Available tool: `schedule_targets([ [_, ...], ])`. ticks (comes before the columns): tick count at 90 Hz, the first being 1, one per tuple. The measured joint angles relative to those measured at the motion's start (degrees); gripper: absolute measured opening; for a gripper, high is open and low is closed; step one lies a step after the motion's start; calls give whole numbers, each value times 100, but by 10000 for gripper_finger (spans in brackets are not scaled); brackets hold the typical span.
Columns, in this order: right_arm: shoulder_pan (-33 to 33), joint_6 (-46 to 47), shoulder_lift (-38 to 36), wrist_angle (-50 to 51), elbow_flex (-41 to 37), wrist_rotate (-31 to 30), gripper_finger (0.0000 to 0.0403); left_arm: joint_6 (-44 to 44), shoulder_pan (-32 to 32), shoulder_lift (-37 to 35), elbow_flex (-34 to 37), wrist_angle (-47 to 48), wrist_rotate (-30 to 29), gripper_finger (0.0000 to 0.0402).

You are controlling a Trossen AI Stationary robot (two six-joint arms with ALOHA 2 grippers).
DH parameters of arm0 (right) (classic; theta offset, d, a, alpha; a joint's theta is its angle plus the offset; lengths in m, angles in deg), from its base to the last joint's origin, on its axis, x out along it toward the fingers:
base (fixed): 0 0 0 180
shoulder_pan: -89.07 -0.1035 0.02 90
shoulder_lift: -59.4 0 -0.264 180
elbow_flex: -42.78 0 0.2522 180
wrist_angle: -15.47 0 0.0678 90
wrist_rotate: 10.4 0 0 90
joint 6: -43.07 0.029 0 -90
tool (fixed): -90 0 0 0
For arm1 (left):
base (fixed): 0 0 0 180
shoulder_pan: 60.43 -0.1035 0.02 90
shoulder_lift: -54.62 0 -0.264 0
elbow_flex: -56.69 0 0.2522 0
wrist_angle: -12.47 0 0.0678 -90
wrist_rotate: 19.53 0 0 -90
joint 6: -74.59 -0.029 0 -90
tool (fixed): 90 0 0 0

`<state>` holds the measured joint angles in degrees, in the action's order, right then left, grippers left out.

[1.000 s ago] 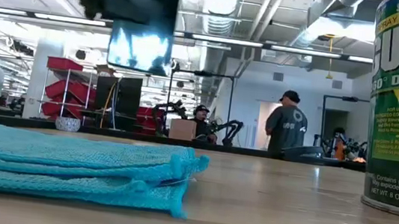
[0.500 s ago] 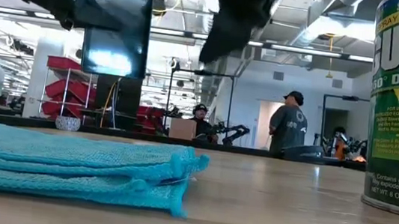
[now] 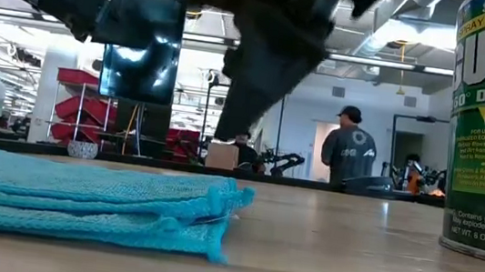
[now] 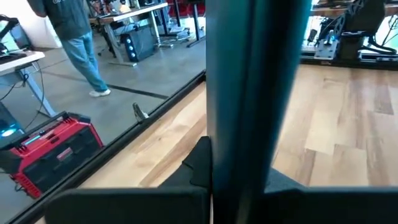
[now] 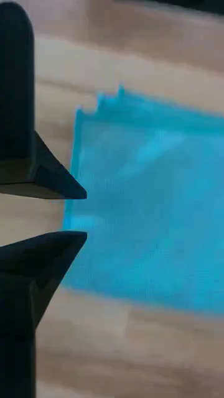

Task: Apply microfiber cloth
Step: Wipe the front of the blue tablet with the blue microfiber cloth

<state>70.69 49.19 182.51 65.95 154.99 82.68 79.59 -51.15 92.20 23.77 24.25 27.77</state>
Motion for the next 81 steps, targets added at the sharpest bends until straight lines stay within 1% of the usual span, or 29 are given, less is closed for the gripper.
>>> schedule_targets([
  [10,-56,10,0,-294,-5,-21,82,7,-36,0,0,-42,201,0],
  [31,-57,350,5,-952,-6,-23,82,-66,-39,0,0,10,309,0],
  [43,66,596,122,-975,55,-149,82,-66,-37,-9,0,6,339,0],
  [51,125,702,285,-696,229,-196,82,-43,-37,-9,0,6,382,0],
  [56,139,739,470,-651,511,-193,82,-7,-37,-9,0,5,403,0],
  [59,116,710,524,-350,719,-206,82,32,-37,-9,0,19,423,0],
  [65,45,593,745,573,1260,-247,82,48,-35,-9,0,59,465,0],
  [69,-24,507,937,938,1717,-400,82,51,-35,-9,-1,75,486,0],
  [76,-143,248,1310,1968,2413,-623,84,36,-35,-9,0,113,487,2],
  [81,-195,90,1572,2291,2918,-622,89,20,-37,-11,0,117,486,3],
])
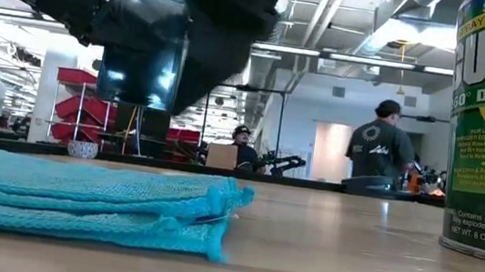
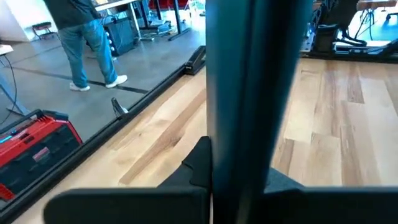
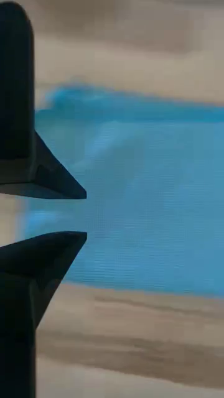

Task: Apply microfiber cloth
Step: Wipe the front of the blue tablet with the blue microfiber cloth

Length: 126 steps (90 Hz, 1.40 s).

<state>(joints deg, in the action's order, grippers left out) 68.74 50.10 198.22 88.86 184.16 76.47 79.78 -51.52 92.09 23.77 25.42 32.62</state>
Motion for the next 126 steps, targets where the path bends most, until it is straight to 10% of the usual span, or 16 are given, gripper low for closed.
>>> schedule_targets([
  [45,93,169,503,480,633,157,249,86,-11,2,-2,21,-26,1],
  [84,92,231,1052,-136,635,662,260,90,-13,2,-2,49,-18,1],
  [95,97,275,1268,-284,643,632,215,94,-11,2,-2,49,4,0],
  [110,140,109,1353,-634,641,606,28,150,-11,2,-2,74,6,0],
  [126,316,111,1197,-1007,613,-259,5,225,-11,0,-2,126,26,0],
])
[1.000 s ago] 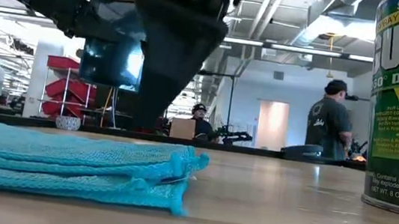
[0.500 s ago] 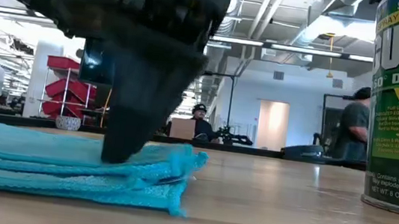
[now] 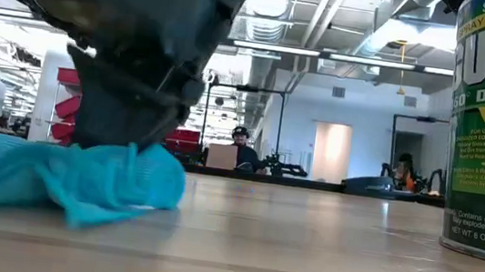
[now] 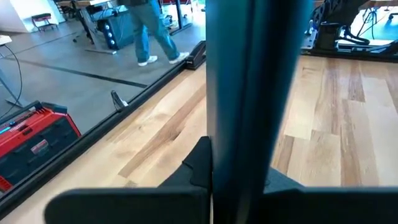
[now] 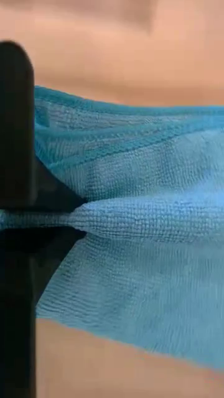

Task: Apply microfiber cloth
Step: Wipe the front of the blue tablet with the blue microfiber cloth

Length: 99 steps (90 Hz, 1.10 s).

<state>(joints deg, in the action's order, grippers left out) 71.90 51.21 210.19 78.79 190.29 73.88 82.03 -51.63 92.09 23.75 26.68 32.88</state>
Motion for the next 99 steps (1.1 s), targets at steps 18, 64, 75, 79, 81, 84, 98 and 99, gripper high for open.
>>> schedule_targets([
  [18,268,102,33,-651,-19,876,2,55,0,2,0,-9,135,0],
  [64,216,765,895,-1906,42,4423,0,20,13,0,0,-40,282,0],
  [75,209,753,917,-2211,40,4551,6,20,13,2,0,-36,282,0],
  [79,216,753,917,-2210,40,4515,4,19,15,2,0,-36,282,0],
  [81,216,755,917,-2207,40,4472,3,12,15,2,0,-39,282,0],
  [84,208,743,917,-2200,40,4346,2,-16,15,2,0,-40,280,0],
  [98,118,217,636,-1840,0,3266,1,-74,15,-2,0,-144,280,0],
  [99,118,180,601,-1794,-1,3191,1,-74,15,-2,0,-143,280,0],
])
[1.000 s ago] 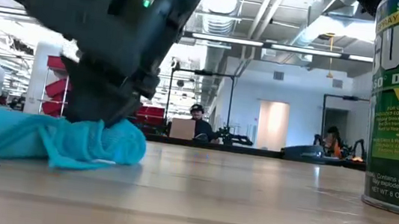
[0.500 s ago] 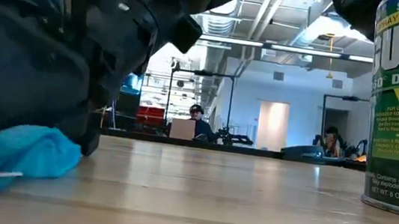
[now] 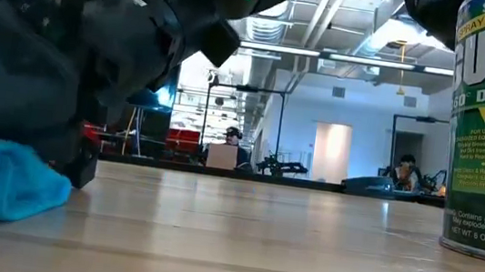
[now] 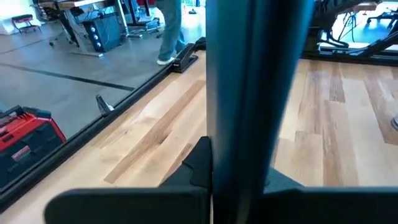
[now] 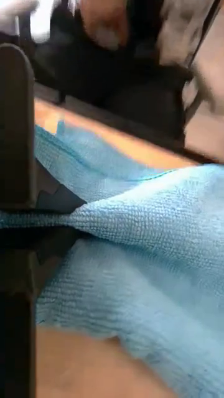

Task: Apply microfiber cloth
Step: Wipe the front of the blue tablet with the blue microfiber cloth

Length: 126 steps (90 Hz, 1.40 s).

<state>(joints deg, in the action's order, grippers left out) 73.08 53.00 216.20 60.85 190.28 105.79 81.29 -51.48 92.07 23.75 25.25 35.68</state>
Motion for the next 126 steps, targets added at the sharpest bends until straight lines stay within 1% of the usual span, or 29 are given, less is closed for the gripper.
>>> schedule_targets([
  [3,0,-134,-122,167,-10,-314,1,1,0,0,0,10,0,0],
  [10,14,-475,-419,610,-27,-1377,1,0,0,0,0,18,0,0],
  [20,79,-953,-839,1376,-58,-3163,0,28,0,0,0,15,6,0],
  [28,90,-1159,-1219,1873,-64,-4459,0,48,0,0,0,4,44,0],
  [35,81,-1178,-1633,2070,-42,-5192,0,57,0,-2,0,0,59,0],
  [42,81,-1187,-1977,2056,-25,-5740,0,95,2,0,0,-1,88,0],
  [50,77,-1330,-2197,2002,-29,-6527,0,136,0,4,0,-13,122,0],
  [56,103,-1372,-2326,2002,-35,-6995,0,182,0,4,0,-5,150,0],
  [66,198,-1543,-2476,1885,-19,-7480,0,261,0,4,0,-129,255,0],
  [77,369,-1690,-2447,1763,-29,-7705,0,362,25,4,0,-560,492,0],
  [89,536,-2099,-2447,1149,-31,-7714,0,392,84,4,0,-870,474,0],
  [109,786,-3040,-2455,-115,-22,-7626,0,561,164,164,0,-952,318,0],
  [126,904,-3367,-2455,-506,-22,-7623,0,592,164,334,0,-1033,304,0],
])
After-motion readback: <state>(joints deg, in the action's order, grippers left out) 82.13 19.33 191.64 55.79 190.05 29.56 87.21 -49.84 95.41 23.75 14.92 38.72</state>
